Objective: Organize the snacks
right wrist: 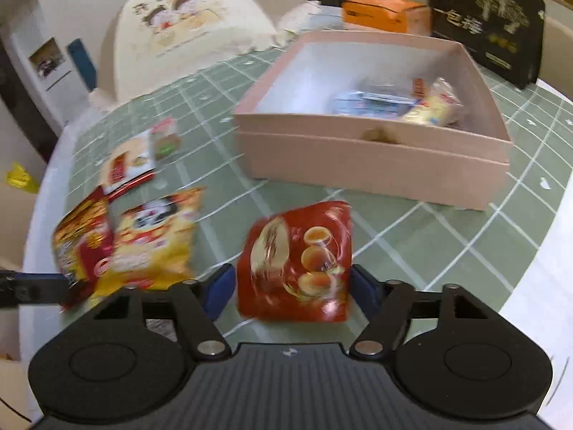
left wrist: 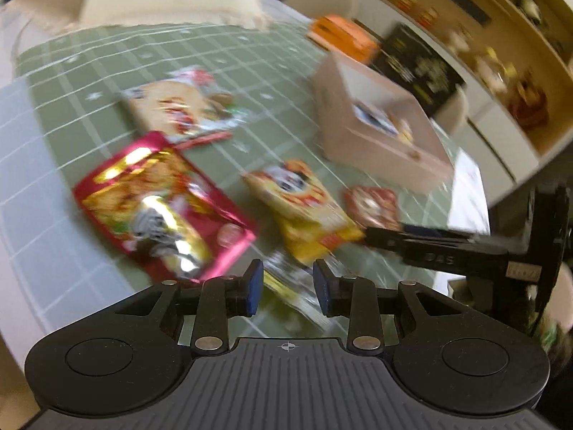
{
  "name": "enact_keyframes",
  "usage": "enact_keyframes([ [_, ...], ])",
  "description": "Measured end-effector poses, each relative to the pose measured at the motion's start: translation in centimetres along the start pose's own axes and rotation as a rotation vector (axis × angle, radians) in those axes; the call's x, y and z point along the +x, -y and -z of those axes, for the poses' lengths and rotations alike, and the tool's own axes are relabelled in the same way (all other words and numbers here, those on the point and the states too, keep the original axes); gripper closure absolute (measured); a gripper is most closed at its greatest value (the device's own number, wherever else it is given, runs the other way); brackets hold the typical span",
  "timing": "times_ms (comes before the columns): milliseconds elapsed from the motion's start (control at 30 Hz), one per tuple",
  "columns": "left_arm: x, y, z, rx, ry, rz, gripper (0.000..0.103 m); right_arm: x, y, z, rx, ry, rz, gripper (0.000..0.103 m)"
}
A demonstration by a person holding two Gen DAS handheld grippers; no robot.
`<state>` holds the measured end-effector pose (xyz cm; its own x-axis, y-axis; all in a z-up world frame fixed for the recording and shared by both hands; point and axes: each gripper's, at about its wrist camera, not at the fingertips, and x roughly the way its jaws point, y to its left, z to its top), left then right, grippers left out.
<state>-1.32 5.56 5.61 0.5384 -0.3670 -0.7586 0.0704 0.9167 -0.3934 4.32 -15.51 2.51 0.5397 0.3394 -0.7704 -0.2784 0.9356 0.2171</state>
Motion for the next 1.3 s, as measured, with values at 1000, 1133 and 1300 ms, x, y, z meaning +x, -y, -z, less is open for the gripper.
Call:
enact_keyframes([
  [1000,5.6,9.0,1.7,0.704,-0.123,-0.092,0.041,-2.8,1.2,3.8,-0.001,-0.008,0.142,0.025],
  [1133,5.2,8.7,1.5,0.643,-0.101,-0.057,0.036,-2.8,1.1,4.1,-0.007,0.007,0.149,0.022],
  [1300,5.9,8.0,0.8,0.595,-0.093,-0.124,0.036,-3.0,1.1,4.8,-0.005,0.024,0.167,0.017],
])
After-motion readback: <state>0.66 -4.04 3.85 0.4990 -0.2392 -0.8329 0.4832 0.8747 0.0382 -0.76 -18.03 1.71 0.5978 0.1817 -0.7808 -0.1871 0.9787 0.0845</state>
